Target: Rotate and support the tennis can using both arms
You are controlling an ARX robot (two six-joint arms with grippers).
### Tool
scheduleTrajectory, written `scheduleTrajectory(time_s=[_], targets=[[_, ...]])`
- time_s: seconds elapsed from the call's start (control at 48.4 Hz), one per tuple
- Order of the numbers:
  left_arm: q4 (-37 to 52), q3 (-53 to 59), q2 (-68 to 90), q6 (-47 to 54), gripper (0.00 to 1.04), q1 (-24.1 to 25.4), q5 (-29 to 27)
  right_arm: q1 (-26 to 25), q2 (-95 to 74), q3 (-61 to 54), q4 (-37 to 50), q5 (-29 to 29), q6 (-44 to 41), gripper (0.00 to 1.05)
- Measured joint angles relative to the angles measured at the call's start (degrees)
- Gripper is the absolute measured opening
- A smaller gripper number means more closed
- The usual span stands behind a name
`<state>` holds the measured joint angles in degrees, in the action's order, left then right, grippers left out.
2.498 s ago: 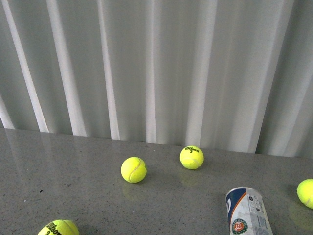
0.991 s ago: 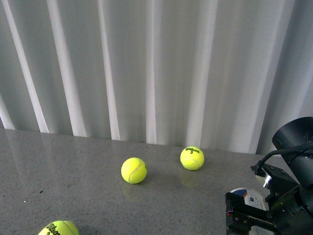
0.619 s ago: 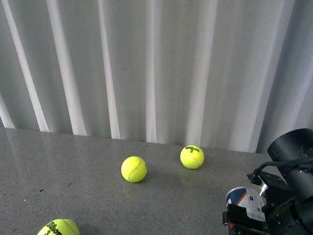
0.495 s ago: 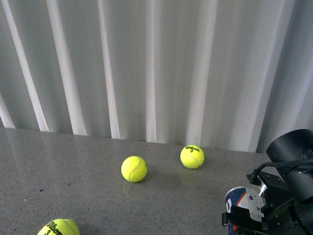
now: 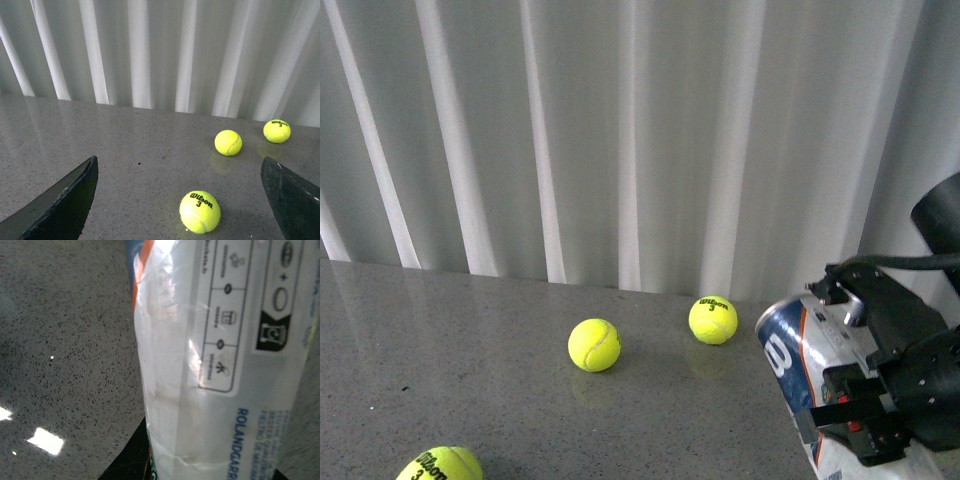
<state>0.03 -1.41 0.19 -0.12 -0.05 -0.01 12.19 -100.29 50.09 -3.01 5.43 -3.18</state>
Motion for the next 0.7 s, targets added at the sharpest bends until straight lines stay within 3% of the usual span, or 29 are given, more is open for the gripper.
scheduleTrajectory(time_s=[0.124, 0.145, 0.289, 0.413, 0.702], targets=[[0.00, 0.00, 0.00, 0.00, 0.98, 0.00, -0.02, -0.11, 2.89, -2.01, 3.87, -2.14, -10.51, 0.15], [0.00, 0.00, 0.00, 0.00, 0.98, 0.00, 0.00, -0.15, 3.63, -3.21, 5.97, -2.10, -15.80, 0.14], [0.00, 0.00, 0.00, 0.00, 0.98, 0.00, 0.00, -0.02, 6.05, -7.69, 8.66, 0.66, -30.29, 0.10], [0.00, 0.00, -0.02, 0.00, 0.98, 0.00, 0.00, 1.90, 6.95, -12.44, 9.62, 0.74, -48.37, 0.06], [0.00, 0.00, 0.00, 0.00, 0.98, 0.00, 0.00, 3.13, 0.50, -14.21, 18.86, -3.67, -68.04, 0.06]])
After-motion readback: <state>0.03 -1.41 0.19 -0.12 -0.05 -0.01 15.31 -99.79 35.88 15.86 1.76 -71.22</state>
